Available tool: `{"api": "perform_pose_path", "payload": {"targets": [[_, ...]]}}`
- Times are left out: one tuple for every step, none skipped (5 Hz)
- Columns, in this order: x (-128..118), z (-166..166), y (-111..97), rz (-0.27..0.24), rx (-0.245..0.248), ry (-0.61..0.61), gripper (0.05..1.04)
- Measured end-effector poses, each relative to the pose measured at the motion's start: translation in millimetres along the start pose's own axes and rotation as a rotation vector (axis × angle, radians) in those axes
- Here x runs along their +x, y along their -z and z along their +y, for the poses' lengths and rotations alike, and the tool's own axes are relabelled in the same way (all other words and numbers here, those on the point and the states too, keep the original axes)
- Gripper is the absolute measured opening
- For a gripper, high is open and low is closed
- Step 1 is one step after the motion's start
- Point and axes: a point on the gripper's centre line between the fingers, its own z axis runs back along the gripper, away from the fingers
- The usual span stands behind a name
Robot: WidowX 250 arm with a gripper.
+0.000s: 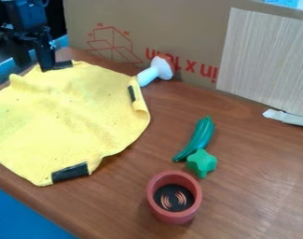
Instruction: Move purple object to top right of cloth
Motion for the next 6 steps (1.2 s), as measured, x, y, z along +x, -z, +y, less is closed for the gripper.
{"api": "perform_pose_path", "payload": {"targets": [[-2.0, -1.4, 13.0, 0.028, -0.027, 0.004, 0.999], [-10.6, -19.4, -1.0, -0.016, -0.057, 0.16, 0.999], [-7.7, -56.5, -34.5, -0.112, -0.03, 0.323, 0.999], [-10.6, -90.2, -45.4, -0.154, -0.004, 0.421, 0.999], [-7.0, -130.8, -24.6, -0.133, 0.02, 0.5, 0.999], [-8.4, -171.8, 1.6, -0.094, 0.062, 0.501, 0.999]]}}
